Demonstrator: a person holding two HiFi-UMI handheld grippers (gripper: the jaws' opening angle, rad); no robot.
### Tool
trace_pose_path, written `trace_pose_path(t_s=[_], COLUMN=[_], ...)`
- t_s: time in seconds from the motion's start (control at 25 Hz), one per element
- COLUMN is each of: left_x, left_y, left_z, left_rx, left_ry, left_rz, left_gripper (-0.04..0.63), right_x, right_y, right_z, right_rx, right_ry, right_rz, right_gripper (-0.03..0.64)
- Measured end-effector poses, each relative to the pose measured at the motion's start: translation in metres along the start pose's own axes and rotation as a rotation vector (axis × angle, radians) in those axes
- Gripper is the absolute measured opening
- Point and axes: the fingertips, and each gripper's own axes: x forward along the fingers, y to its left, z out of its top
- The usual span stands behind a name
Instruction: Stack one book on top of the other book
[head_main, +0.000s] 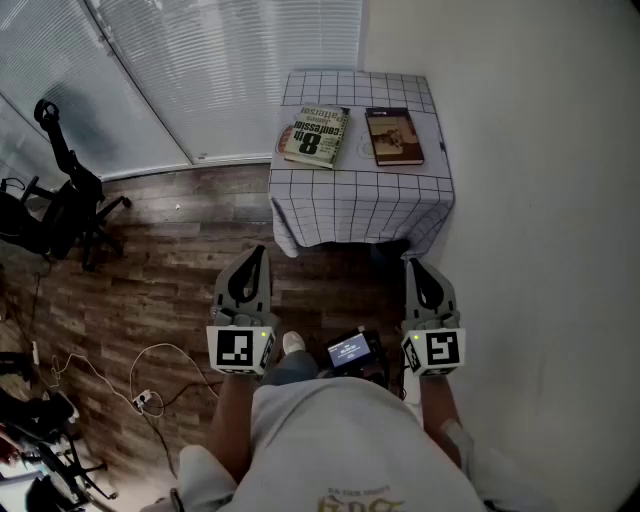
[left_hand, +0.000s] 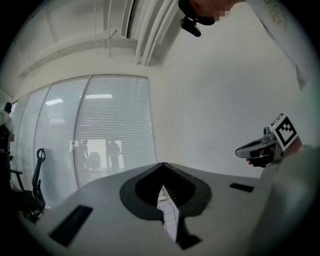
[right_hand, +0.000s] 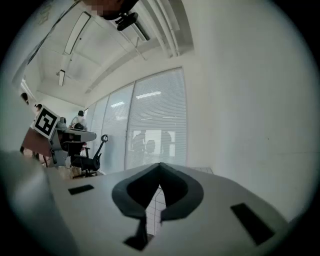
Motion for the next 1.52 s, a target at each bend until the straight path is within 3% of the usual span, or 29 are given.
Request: trace_pose_path(t_s=[0.28,0.52,0.72,0.88,1.08,1.52], left_x=[0.005,0.011,0.014,0.018,0.03,0.103], left_y=[0.003,-0.006,-0.014,-0.013,-0.008,0.016], left_z=[0.009,0.005,-0.002,-0.006,-0.011,-0.025], left_rx=[-0.058,-0.105,-0.101,-0.106,-0.12,-0.119], left_ry=[-0.013,0.005,0.06,0.073,0.08,0.084], left_rz=[0.027,-0.002,-0.016,-0.007,-0.006,-0.057], left_gripper=[0.008,0.008,0.008,0.008,0.008,0.008], right_x=[0.005,0.004,0.003,0.006,0.014,0.083], right_y=[-0.003,-0.008,-0.007,-0.008,-0.012,-0.036], right_z=[0.009,0.003,0.002,0.0,0.001,-0.009], right_rx=[0.014,0.024,0.053,0.108,0.102,0.103], right_ry=[-0.011,0.003,0.01,0.018,0.037,0.076], right_rz=[0.004,0.004,0.018,0.034,0.031,-0.006], right_gripper=[0.007,0.008,0.008,0.008,0.008,0.008])
